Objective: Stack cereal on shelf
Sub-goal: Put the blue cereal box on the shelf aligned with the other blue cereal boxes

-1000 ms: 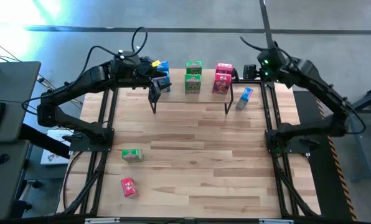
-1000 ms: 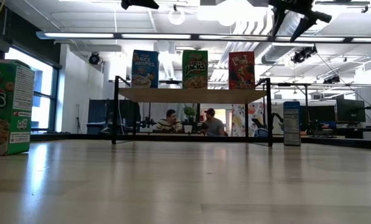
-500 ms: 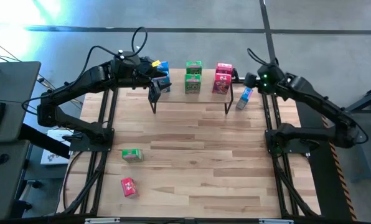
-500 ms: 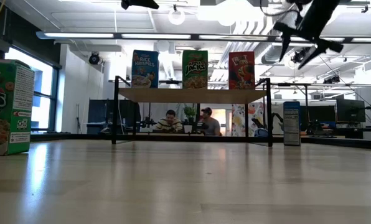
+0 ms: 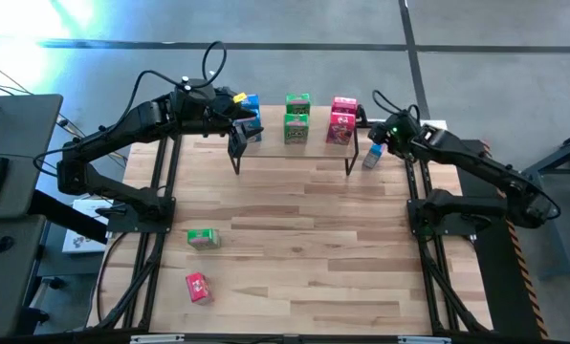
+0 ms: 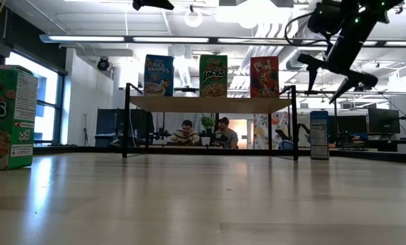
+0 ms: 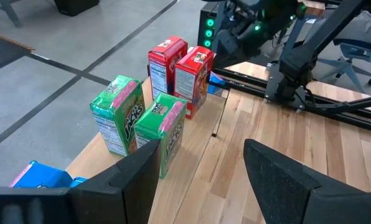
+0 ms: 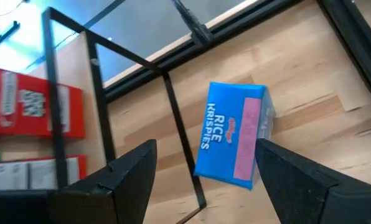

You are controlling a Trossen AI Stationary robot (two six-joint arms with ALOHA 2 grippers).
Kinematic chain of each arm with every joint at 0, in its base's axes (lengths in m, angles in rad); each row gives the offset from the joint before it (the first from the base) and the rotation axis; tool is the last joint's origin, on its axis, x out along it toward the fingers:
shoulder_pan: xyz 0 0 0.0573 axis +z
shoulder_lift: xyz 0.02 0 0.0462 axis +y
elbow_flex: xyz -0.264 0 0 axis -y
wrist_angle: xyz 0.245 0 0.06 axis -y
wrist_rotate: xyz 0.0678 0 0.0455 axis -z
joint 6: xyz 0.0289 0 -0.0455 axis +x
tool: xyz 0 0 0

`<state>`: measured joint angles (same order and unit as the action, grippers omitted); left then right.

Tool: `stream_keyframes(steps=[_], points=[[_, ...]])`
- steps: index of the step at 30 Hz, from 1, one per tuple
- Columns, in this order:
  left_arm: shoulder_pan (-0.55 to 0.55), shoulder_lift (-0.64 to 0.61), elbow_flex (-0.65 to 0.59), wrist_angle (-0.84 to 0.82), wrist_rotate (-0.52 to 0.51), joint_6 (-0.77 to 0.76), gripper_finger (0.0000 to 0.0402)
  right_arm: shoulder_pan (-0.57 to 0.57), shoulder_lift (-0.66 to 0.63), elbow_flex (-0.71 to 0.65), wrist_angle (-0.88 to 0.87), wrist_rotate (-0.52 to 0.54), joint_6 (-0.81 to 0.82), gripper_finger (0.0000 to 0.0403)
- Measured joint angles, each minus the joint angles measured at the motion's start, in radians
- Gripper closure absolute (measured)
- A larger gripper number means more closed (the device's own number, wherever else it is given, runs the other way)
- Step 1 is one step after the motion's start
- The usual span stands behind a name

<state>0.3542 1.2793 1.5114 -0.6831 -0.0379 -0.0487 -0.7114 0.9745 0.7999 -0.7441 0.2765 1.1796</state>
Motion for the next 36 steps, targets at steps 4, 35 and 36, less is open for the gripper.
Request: stream_keyframes(steps=[4, 35, 36], points=[[0.000, 0.000, 0.000, 0.000, 0.000, 0.000, 0.0181, -0.017, 0.000, -0.034, 0.030, -0.001, -0.001, 0.0139], [0.000, 0.000, 0.000, 0.000, 0.000, 0.000, 0.0181, -0.070, 0.171, -0.065, 0.091, -0.042, -0.009, 0.0139], [0.000, 0.000, 0.000, 0.000, 0.000, 0.000, 0.0181, -0.070, 0.171, -0.065, 0.087, -0.042, -0.009, 0.0139]])
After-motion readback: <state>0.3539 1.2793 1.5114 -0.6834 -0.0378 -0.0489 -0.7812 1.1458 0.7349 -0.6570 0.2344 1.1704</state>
